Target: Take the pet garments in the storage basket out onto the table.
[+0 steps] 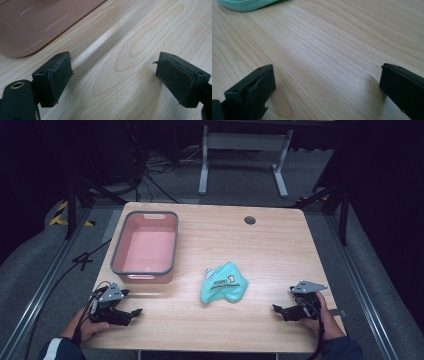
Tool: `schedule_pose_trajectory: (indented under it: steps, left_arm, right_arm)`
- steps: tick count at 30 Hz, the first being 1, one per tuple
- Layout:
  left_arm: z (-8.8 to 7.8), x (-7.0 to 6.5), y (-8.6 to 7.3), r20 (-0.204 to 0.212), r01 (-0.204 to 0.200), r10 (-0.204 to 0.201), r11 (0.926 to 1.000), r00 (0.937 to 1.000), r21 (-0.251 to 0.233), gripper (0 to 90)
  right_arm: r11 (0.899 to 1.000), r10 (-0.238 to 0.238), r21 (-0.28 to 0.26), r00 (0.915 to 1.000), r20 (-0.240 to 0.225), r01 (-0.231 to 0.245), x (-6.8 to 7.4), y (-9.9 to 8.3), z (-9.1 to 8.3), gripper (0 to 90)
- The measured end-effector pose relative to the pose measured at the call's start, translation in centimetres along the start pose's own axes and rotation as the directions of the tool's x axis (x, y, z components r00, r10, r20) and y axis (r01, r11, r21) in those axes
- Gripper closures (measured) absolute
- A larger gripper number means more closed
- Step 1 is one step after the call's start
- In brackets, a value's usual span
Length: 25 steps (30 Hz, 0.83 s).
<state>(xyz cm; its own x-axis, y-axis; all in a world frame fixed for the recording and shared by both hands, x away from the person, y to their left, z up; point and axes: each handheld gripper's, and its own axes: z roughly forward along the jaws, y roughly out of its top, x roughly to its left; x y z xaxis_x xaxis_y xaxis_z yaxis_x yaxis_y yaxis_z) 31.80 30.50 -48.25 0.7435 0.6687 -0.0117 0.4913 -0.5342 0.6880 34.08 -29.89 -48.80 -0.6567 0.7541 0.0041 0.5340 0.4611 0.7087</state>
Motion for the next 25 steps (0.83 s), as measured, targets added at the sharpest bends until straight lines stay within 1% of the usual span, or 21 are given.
schedule_pose_trajectory:
  steps: [3,4,25]
  left_arm:
    - [0.04,0.00,0.03,-0.003,0.003,-0.003,1.0000,1.0000,-0.001,13.0]
    - [0.02,0.00,0.07,-0.006,0.001,-0.001,1.0000,1.0000,0.006,12.9]
    - [0.05,0.01,0.08,-0.001,0.002,-0.002,1.0000,1.0000,0.006,12.4]
  right_arm:
    - [1.000,0.000,0.000,1.0000,0.000,0.000,0.00,0.00,0.00,0.6]
    - [1.000,0.000,0.000,1.0000,0.000,0.000,0.00,0.00,0.00,0.6]
    - [1.000,-0.002,0.000,1.0000,-0.002,0.002,-0.02,-0.02,-0.02,0.6]
